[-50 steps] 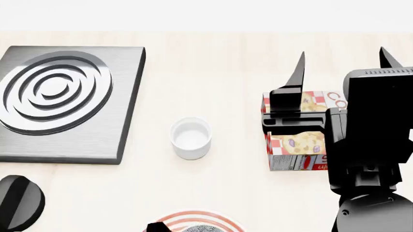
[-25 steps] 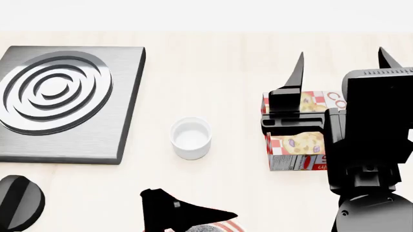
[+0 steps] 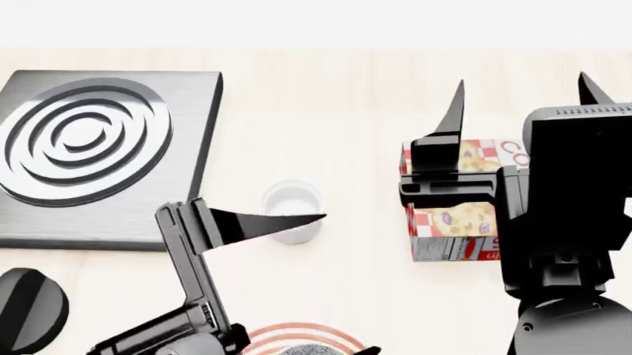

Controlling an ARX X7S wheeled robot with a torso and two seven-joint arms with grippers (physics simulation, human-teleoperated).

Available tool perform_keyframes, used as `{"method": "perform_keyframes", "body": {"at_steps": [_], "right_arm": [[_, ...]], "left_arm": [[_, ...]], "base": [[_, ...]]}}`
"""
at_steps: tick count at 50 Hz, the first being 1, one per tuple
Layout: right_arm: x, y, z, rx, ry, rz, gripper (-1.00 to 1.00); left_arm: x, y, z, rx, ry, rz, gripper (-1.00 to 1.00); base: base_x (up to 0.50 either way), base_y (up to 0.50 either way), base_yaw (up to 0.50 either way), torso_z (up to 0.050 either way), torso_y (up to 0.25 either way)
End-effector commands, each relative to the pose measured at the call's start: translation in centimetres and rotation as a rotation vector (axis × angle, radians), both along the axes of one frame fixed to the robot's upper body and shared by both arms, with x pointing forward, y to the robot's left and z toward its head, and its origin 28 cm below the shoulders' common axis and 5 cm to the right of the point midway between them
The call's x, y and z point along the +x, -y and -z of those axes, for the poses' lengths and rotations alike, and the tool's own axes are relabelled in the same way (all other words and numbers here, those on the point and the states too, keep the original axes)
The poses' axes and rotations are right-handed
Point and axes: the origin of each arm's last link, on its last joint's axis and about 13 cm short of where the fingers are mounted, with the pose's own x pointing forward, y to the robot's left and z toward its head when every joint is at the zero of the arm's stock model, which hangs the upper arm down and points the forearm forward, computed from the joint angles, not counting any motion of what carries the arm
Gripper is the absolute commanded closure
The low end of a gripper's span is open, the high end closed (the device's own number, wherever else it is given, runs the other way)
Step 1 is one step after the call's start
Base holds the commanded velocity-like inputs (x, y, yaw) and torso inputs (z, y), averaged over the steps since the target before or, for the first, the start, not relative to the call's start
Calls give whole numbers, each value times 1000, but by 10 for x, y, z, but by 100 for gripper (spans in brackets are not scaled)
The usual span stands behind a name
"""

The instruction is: Pick the akita bowl on the stove and place it on the plate.

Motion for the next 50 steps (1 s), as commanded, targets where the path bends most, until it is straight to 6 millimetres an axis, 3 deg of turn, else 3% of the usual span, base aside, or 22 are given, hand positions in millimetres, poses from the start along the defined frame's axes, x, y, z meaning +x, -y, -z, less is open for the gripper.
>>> {"method": "perform_keyframes", "body": {"at_steps": [1,32,50], "right_arm": [[-1,0,-1,-2,-1,-1,-100],[-1,-1,0,-5,-3,0,-100],[-1,-1,0,-4,-3,1,-100]], "left_arm": [[6,-7,-14,-123,-24,-57,-100],[22,-29,-29,-438,-117,-229,-100],[28,-42,-38,-531,-128,-286,-100]], "base": [[0,0,0,0,0],[0,0,0,0,0],[0,0,0,0,0]]}}
